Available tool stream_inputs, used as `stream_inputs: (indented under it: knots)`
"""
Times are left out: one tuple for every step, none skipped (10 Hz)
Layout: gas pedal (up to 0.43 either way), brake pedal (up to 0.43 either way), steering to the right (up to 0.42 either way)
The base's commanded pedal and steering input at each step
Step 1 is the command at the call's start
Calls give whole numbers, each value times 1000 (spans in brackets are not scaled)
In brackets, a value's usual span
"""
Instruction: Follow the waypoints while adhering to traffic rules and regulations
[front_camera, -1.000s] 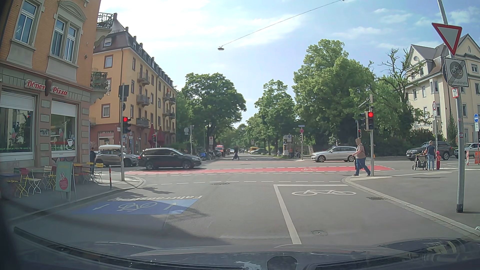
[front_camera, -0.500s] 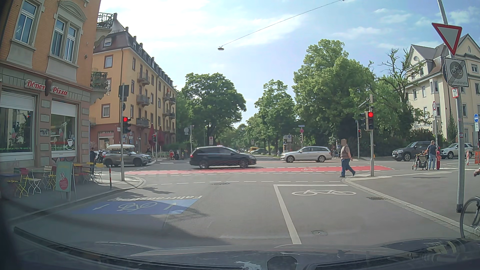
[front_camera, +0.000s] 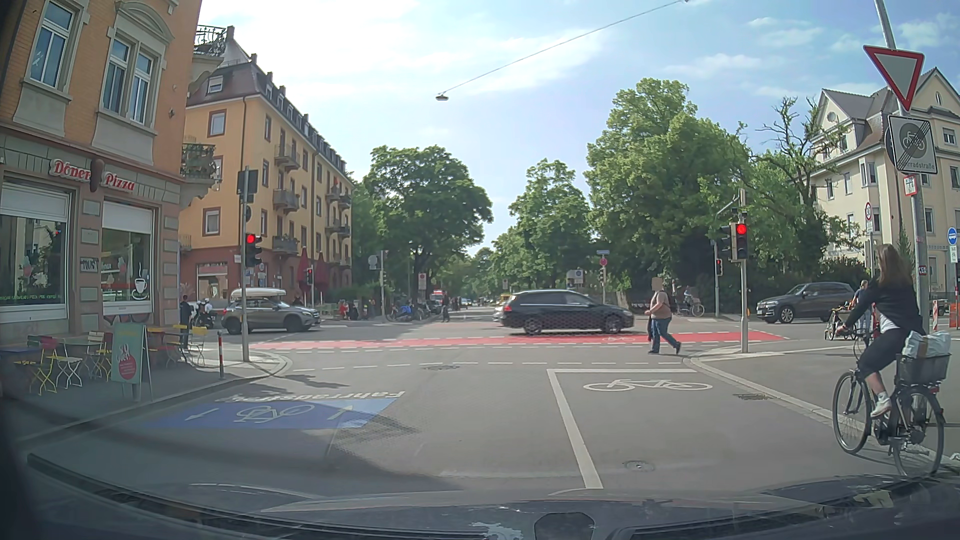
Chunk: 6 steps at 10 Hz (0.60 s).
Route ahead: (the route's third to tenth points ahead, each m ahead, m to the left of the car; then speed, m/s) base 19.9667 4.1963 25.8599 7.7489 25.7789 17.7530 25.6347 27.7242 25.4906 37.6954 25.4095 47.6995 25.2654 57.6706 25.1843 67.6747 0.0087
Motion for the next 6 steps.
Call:
stream_inputs:
  knots:
    - [0, 287, -13]
    - [0, 287, -13]
    - [0, 287, -12]
    - [0, 287, -12]
    - [0, 287, -12]
    - [0, 287, -13]
